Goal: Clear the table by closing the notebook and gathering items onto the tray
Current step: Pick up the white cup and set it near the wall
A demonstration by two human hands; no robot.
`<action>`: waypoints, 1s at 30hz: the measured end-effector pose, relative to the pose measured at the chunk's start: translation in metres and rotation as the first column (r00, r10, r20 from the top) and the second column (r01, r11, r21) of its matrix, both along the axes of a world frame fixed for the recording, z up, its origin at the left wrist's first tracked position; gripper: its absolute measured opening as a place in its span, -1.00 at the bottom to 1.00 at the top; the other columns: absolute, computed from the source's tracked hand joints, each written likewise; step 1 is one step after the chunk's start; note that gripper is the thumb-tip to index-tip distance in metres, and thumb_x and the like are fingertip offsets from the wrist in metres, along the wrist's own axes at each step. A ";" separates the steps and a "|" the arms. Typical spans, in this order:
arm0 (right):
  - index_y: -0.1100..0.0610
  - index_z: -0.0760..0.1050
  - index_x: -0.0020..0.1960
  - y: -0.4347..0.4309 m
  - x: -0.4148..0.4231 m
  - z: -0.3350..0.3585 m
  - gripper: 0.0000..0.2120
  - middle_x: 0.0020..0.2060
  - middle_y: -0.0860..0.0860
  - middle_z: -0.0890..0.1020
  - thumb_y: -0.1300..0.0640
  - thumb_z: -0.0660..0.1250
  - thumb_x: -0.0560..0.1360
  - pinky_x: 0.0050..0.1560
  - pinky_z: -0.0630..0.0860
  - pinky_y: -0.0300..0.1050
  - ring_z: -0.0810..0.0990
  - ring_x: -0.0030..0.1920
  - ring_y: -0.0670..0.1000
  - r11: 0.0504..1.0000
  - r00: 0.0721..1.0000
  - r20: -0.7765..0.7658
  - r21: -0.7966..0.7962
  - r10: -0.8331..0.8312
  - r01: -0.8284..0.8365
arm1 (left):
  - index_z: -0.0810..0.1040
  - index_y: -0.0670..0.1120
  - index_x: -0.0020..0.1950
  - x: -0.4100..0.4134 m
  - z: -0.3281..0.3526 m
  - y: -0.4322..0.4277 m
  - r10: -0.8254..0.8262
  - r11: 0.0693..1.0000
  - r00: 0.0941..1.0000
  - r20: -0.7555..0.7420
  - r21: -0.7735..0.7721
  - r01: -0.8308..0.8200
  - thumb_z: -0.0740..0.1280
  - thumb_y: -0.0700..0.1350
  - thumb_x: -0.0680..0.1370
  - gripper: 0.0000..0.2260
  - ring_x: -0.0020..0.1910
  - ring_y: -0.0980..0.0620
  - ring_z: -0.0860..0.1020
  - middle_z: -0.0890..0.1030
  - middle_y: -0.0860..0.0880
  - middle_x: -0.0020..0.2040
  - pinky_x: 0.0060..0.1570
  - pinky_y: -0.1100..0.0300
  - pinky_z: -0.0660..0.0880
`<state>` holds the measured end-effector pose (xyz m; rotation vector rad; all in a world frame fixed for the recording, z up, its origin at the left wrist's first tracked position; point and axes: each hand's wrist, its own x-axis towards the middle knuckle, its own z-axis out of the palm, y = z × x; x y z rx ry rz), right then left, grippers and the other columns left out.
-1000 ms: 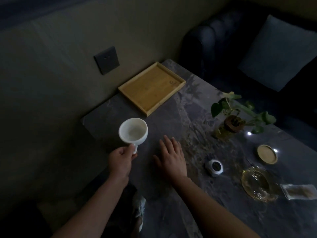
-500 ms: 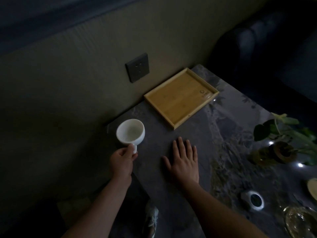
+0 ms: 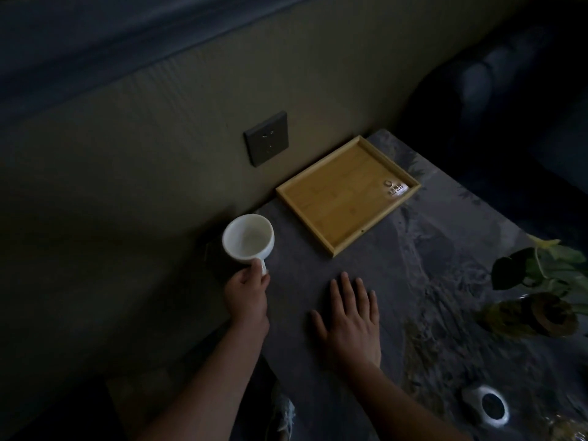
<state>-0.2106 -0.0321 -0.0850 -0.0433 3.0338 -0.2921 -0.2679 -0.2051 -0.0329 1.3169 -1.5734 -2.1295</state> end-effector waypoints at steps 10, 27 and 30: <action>0.02 0.14 0.57 -0.001 -0.001 0.004 -0.26 0.59 0.00 0.06 -0.41 -0.07 0.56 0.55 -0.14 0.15 -0.16 0.60 0.07 1.000 1.000 0.016 0.002 -0.013 0.012 | 0.66 -0.08 -0.03 -0.027 0.007 0.024 0.070 0.997 0.994 0.081 0.021 -0.072 0.40 -0.04 0.53 -0.87 -0.09 0.07 0.69 0.69 0.01 -0.09 -0.05 0.15 0.64; 0.03 0.17 0.56 0.000 -0.002 0.004 -0.27 0.59 0.02 0.11 -0.41 -0.05 0.56 0.54 -0.07 0.18 -0.10 0.60 0.10 1.000 0.999 0.050 0.015 -0.004 0.003 | 0.68 -0.02 -0.38 -0.053 0.007 0.017 0.157 0.969 0.982 0.103 0.177 -0.173 0.48 -0.10 0.45 -0.81 -0.22 0.12 0.70 0.69 0.15 -0.36 -0.35 0.28 0.57; 0.03 0.17 0.57 -0.001 -0.002 0.006 -0.27 0.59 0.01 0.11 -0.40 -0.05 0.56 0.54 -0.08 0.17 -0.11 0.60 0.09 1.000 0.999 0.054 0.014 -0.006 0.005 | 0.67 -0.05 -0.31 -0.055 0.009 0.017 0.159 0.964 0.982 0.106 0.199 -0.177 0.49 -0.09 0.43 -0.87 -0.19 0.10 0.70 0.70 0.14 -0.32 -0.34 0.25 0.57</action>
